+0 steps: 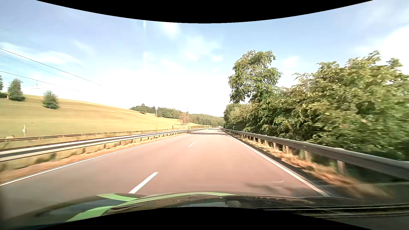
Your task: Follow the waypoints while adhering to traffic rules and regulations
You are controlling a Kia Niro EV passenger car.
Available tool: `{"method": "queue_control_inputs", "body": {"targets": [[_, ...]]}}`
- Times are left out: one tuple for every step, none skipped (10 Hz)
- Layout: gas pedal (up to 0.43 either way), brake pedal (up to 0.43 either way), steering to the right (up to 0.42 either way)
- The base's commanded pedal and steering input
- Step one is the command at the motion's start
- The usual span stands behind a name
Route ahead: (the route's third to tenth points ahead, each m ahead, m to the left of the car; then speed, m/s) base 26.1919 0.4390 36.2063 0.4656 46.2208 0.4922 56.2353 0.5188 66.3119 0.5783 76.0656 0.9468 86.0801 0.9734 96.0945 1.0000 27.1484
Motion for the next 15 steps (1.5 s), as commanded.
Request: {"method": "queue_control_inputs", "body": {"targets": [[0.311,0.000,-0.001],[0.319,0.000,-0.001],[0.319,0.000,-0.001],[0.319,0.000,-0.001],[0.319,0.000,-0.001],[0.311,0.000,-0.001],[0.260,0.000,-0.001],[0.248,0.000,-0.001],[0.248,0.000,-0.001],[0.248,0.000,-0.001],[0.248,0.000,-0.001],[0.260,0.000,-0.002],[0.268,0.000,-0.001],[0.287,0.000,-0.002],[0.299,0.000,-0.003]]}}
